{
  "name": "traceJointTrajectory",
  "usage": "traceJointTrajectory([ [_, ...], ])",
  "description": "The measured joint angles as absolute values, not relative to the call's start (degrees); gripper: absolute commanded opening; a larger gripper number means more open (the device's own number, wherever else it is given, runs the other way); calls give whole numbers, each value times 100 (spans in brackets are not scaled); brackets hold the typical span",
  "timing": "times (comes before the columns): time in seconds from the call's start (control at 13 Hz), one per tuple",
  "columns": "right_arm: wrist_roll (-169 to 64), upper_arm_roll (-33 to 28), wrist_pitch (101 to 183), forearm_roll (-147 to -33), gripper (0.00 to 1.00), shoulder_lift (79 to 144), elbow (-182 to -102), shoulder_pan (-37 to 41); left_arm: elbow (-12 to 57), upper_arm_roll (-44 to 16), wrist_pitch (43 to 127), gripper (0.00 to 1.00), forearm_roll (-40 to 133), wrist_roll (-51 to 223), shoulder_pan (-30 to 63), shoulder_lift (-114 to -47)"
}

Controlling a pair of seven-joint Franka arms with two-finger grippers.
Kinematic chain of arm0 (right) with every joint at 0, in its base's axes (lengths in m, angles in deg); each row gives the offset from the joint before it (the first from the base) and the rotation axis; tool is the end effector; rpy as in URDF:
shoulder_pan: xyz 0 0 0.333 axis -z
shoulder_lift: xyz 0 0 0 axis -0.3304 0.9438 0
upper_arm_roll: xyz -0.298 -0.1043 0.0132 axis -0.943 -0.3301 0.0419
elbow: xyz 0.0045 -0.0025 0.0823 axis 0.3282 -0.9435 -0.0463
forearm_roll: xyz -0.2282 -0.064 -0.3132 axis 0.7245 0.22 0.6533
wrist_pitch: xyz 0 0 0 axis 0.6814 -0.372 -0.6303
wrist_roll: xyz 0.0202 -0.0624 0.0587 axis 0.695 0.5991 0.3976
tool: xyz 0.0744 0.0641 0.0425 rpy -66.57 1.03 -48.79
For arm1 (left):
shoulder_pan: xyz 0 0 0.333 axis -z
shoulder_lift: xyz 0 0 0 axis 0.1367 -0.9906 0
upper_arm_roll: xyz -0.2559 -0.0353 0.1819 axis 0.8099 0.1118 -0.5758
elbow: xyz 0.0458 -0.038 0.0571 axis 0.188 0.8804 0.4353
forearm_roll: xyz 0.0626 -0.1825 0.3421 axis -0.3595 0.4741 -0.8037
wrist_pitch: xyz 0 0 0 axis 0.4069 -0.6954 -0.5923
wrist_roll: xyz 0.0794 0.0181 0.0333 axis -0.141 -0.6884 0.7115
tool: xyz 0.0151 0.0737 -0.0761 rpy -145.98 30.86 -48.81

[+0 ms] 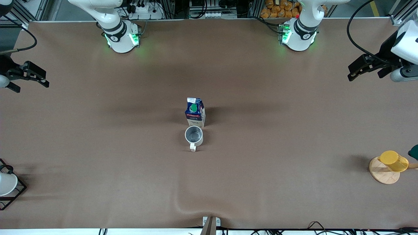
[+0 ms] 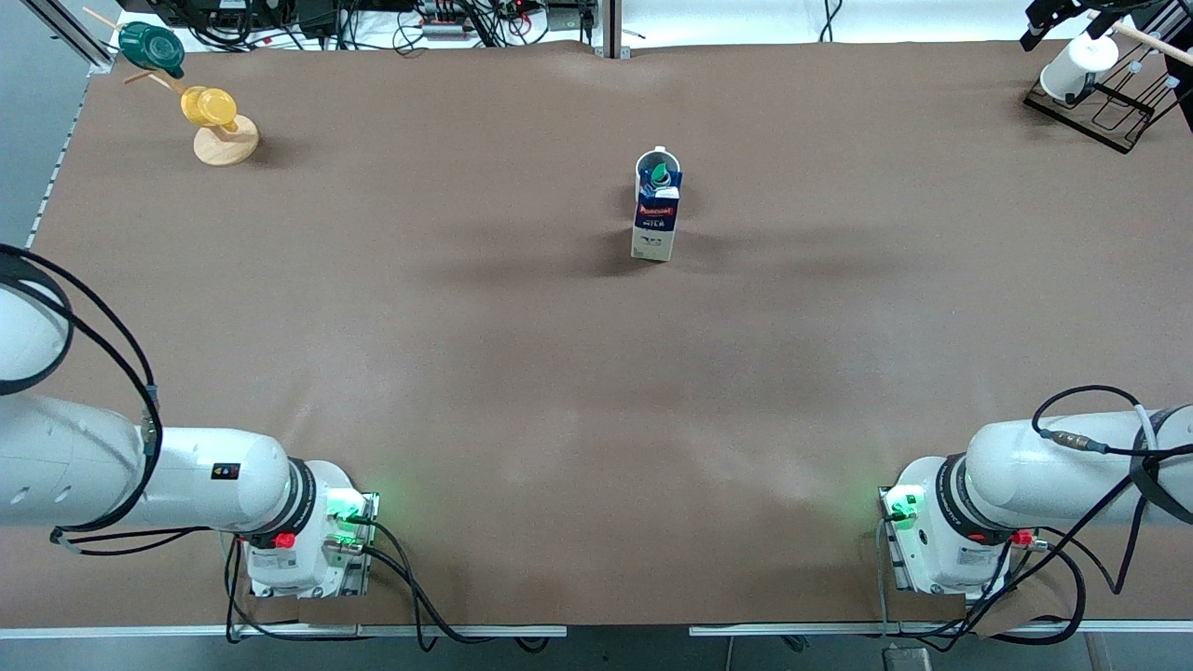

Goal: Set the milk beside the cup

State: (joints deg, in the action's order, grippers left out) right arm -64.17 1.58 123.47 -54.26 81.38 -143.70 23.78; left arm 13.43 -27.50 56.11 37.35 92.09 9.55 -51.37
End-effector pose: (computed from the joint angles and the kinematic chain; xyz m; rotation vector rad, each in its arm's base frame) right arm 0.5275 -0.0496 0.6074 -3.1102 -0.2923 -0.0812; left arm 0.5290 -0.0602 0.6508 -3.1331 -0.1722 -0.0337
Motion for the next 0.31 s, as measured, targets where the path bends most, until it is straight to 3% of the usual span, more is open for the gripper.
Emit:
traceJointTrajectory([
  [0.31, -6419, 158, 12331, -5426, 100, 8254, -14338, 2378, 1314, -2749, 5569, 100, 3735, 9209, 955, -5181],
])
